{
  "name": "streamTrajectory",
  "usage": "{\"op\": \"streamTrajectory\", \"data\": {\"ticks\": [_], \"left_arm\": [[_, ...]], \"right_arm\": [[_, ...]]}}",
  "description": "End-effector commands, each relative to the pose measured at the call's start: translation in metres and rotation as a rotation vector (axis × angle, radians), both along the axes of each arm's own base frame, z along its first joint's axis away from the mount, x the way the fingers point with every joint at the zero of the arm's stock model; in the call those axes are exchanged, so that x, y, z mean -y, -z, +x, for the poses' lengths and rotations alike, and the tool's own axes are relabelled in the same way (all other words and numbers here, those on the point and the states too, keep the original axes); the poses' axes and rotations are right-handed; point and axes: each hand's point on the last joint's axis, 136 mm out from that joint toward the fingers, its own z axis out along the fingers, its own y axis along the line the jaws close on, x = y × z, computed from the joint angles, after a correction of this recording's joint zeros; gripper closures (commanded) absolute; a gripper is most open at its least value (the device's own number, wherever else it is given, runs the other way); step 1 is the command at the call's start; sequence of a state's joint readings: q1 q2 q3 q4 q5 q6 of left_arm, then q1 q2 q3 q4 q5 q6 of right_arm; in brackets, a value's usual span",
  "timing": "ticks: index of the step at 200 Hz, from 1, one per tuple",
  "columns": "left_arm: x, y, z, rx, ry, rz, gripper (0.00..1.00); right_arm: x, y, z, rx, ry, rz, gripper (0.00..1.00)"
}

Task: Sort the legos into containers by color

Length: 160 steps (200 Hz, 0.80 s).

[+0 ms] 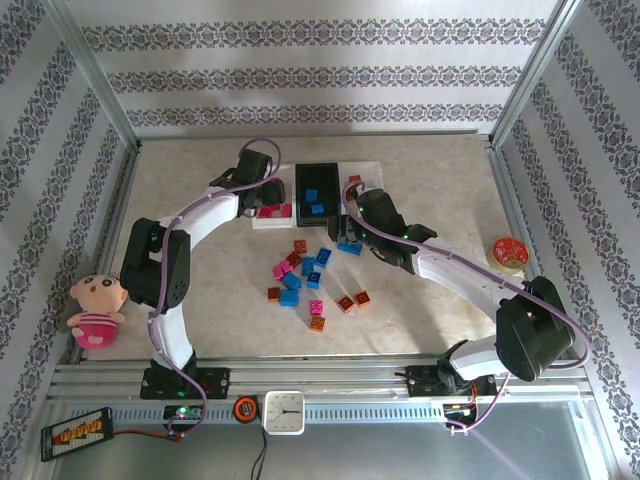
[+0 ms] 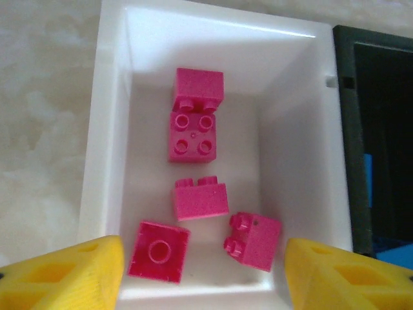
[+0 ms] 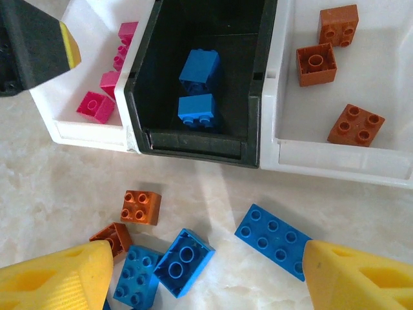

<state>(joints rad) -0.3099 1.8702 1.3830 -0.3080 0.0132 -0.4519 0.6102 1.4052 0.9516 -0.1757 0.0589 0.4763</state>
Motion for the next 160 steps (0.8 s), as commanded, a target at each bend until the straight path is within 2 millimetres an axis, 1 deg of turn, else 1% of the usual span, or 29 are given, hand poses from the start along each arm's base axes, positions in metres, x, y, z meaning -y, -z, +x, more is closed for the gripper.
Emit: {"op": "streamTrajectory", "data": {"ticks": [1, 12, 29, 34, 35, 44, 66, 74, 87, 102, 118, 141, 160], "left_arm": [[0.002, -0.024, -0.018, 0.026, 0.034, -0.058, 0.30], [0.004, -0.024, -0.035, 0.022, 0.053, -0.080, 0.29], [0.011, -0.021, -0.068, 0.009, 0.096, -0.105, 0.28], [0.013, -0.017, -0.079, -0.004, 0.110, -0.109, 0.28], [0.013, -0.011, -0.083, -0.017, 0.113, -0.107, 0.28], [0.017, -0.007, -0.101, -0.033, 0.138, -0.118, 0.28], [0.038, 0.001, -0.141, -0.054, 0.227, -0.168, 0.28], [0.047, 0.004, -0.154, -0.063, 0.268, -0.165, 0.28], [0.058, 0.014, -0.172, -0.098, 0.325, -0.116, 0.28], [0.063, 0.029, -0.185, -0.140, 0.355, -0.096, 0.28], [0.065, 0.042, -0.191, -0.163, 0.361, -0.118, 0.29], [0.074, 0.048, -0.198, -0.170, 0.405, -0.108, 0.28], [0.070, 0.059, -0.202, -0.204, 0.413, -0.030, 0.27]], "right_arm": [[0.005, 0.001, -0.004, -0.014, 0.010, 0.008, 0.22], [0.006, 0.003, -0.004, -0.017, 0.010, 0.007, 0.22], [0.005, 0.006, -0.005, -0.023, 0.006, 0.006, 0.22], [0.004, 0.007, -0.005, -0.027, 0.004, 0.006, 0.22], [0.005, 0.008, -0.005, -0.027, 0.004, 0.005, 0.22], [0.004, 0.010, -0.005, -0.031, 0.004, 0.005, 0.22], [0.004, 0.016, -0.006, -0.044, 0.003, 0.000, 0.22], [0.003, 0.016, -0.005, -0.045, 0.004, 0.000, 0.23], [0.003, 0.019, -0.006, -0.051, 0.004, 0.002, 0.22], [0.002, 0.019, -0.006, -0.051, 0.003, 0.004, 0.22], [0.003, 0.019, -0.006, -0.051, 0.004, 0.001, 0.22], [0.006, 0.020, -0.008, -0.050, 0.005, -0.006, 0.23], [0.008, 0.020, -0.009, -0.049, 0.009, -0.009, 0.23]]}}
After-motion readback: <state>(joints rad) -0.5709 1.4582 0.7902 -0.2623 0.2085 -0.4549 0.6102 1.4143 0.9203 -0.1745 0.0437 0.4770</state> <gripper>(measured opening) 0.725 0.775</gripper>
